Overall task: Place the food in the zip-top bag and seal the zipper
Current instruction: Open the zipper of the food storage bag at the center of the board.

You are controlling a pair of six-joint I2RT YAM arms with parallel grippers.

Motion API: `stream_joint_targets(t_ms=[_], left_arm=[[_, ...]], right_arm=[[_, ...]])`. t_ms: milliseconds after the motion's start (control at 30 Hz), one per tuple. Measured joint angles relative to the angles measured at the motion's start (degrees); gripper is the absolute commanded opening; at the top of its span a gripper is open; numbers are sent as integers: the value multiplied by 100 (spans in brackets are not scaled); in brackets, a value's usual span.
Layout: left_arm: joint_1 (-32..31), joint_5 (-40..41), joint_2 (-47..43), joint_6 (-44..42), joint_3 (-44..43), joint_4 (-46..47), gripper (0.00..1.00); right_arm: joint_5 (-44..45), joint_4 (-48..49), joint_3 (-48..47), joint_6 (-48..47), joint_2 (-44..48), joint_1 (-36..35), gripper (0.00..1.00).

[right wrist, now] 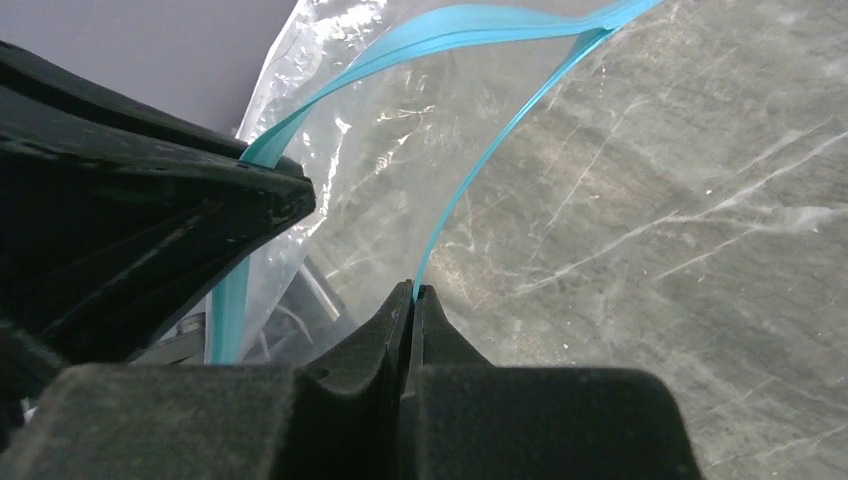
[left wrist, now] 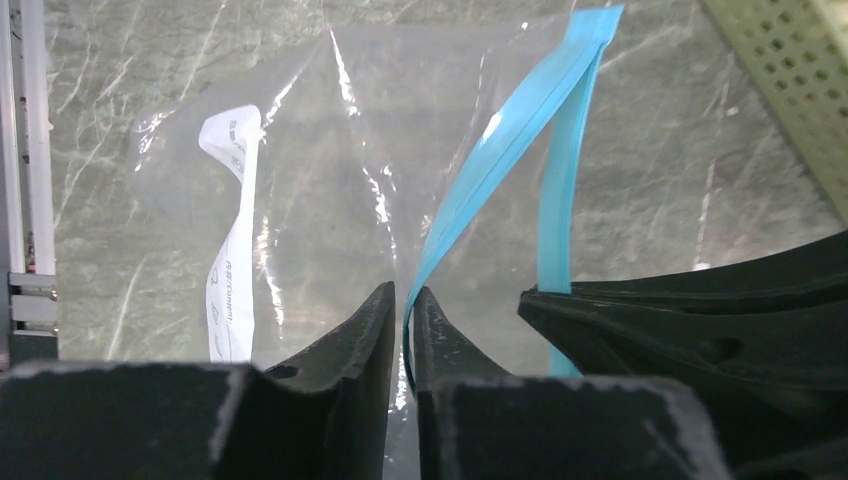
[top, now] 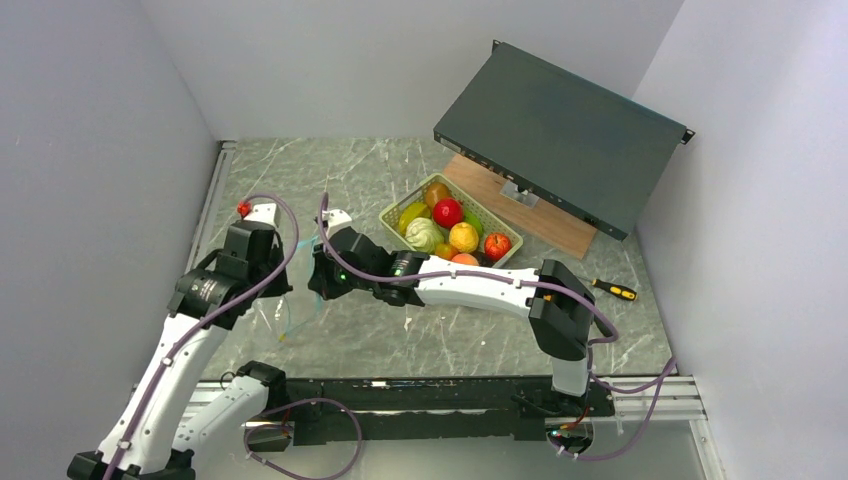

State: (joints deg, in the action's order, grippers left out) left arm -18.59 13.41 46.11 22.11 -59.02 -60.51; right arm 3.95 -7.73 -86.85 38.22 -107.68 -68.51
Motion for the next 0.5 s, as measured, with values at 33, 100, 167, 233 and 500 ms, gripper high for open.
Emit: stream_joint_targets(t_ms=[33, 100, 167, 233, 500], left_arm=[[0, -4, -11, -48, 94, 24, 3], [0, -9, -28, -103, 227, 22, 0], [0, -9, -59, -149, 273, 28, 0], [0, -9, -140, -153, 278, 76, 0], [0, 345, -496, 94, 358, 256, 0]], right_arm=[[-4, 0, 0, -37, 0, 0, 0], [0, -2, 0, -120, 0, 0, 0], [22, -28, -9, -221, 0, 0, 0], [72, -118, -37, -341, 0, 0, 0], [332, -341, -85, -890, 0, 28, 0]])
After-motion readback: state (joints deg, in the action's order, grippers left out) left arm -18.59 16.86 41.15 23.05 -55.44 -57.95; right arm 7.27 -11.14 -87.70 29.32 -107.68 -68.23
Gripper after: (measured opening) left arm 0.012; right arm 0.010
